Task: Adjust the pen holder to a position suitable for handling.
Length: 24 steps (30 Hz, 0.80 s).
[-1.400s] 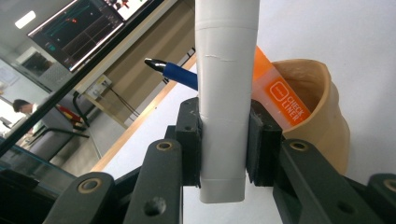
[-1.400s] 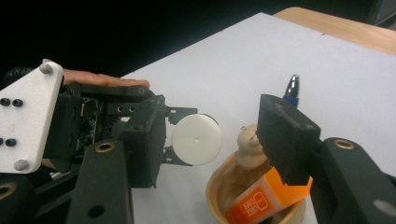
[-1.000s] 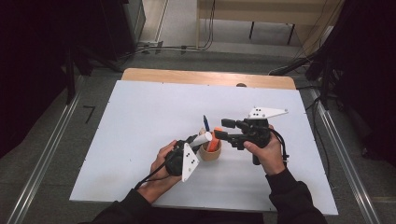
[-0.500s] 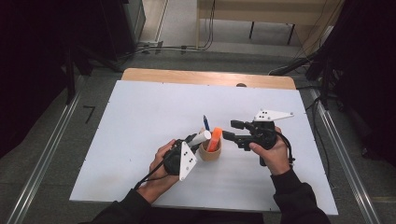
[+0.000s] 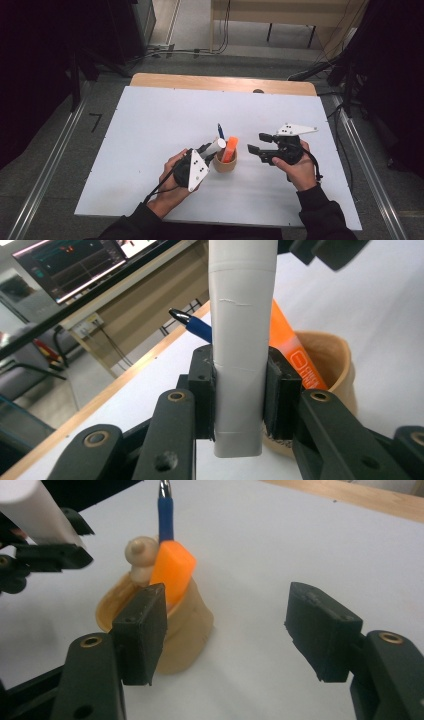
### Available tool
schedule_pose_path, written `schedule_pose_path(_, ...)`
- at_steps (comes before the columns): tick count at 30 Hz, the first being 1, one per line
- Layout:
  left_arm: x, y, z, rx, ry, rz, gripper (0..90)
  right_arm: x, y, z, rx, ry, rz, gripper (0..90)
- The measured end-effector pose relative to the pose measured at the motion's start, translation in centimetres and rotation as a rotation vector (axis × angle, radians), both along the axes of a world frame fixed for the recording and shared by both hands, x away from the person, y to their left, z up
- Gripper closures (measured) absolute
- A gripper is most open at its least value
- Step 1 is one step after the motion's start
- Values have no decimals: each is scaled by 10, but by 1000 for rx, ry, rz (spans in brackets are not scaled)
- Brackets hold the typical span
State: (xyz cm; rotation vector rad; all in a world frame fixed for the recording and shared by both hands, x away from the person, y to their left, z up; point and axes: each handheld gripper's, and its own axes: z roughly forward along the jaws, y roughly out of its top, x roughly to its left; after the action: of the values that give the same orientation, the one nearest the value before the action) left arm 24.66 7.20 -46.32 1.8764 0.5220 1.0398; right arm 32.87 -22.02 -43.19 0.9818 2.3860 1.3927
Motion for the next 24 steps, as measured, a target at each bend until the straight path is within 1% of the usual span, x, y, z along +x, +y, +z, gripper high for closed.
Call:
schedule_pose_path(2, 1, 1, 2, -31, 21, -11, 715, -1, -4, -3, -11, 6, -8, 314)
schedule_pose_path(3, 1, 1, 2, -57, 41, -17, 715, -2, -9, -6, -15, 12, -18, 314)
schedule_pose_path(7, 5, 5, 5, -163, 122, -42, 715, -4, -15, -10, -22, 22, -31, 314)
schedule_pose_path(9, 7, 7, 7, -208, 152, -52, 715, -5, -22, -14, -29, 28, -42, 314)
schedule_pose_path(10, 8, 7, 7, -228, 162, -57, 715, -5, -22, -14, -29, 28, -42, 314)
schedule_pose_path(12, 10, 8, 8, -254, 187, -70, 715, -7, -26, -17, -30, 37, -50, 314)
schedule_pose_path(13, 11, 8, 8, -273, 195, -77, 715, -9, -29, -19, -37, 42, -56, 314)
schedule_pose_path(15, 12, 7, 8, -297, 213, -86, 714, -11, -33, -22, -42, 47, -63, 313)
schedule_pose_path(18, 15, 4, 8, -342, 237, -103, 714, -13, -37, -23, -41, 51, -74, 310)
schedule_pose_path(21, 18, 2, 7, -371, 260, -114, 714, -15, -42, -25, -40, 50, -92, 306)
schedule_pose_path(24, 20, 0, 6, -405, 286, -123, 714, -15, -46, -27, -42, 54, -98, 305)
